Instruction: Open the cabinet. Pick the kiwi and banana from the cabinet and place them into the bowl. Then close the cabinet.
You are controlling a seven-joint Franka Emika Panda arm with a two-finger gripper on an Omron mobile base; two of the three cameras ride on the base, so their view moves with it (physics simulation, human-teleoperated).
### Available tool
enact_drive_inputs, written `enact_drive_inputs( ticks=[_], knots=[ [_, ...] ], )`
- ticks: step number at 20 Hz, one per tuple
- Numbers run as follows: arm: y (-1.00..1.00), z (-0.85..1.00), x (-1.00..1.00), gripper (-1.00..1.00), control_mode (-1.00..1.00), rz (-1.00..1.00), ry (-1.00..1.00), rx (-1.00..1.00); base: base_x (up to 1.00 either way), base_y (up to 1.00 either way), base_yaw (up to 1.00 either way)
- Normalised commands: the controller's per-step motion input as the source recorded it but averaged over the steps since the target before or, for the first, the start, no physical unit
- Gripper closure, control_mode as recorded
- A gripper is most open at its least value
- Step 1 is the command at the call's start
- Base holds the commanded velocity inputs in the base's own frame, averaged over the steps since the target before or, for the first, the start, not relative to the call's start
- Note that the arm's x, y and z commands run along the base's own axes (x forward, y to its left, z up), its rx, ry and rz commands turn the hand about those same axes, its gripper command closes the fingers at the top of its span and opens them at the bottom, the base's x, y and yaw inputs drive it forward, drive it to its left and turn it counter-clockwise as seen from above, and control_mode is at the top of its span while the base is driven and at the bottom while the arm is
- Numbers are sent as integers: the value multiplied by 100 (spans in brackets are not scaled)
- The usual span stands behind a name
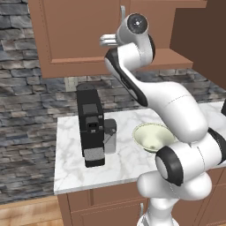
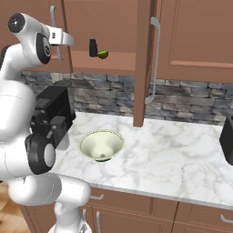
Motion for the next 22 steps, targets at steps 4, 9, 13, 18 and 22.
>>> enact_drive_inputs(
  ticks=[4,9,13,18,22],
  knots=[
    [8,0,-4,100,-100,-14,-1,0,0,0,0],
    [2,0,9,100,-100,-8,0,0,0,0,0],
    [0,0,27,100,-100,0,0,0,0,0,0],
    [0,0,0,100,-100,0,0,0,0,0,0],
    [3,0,-12,100,-100,0,0,0,0,0,0]
  ],
)
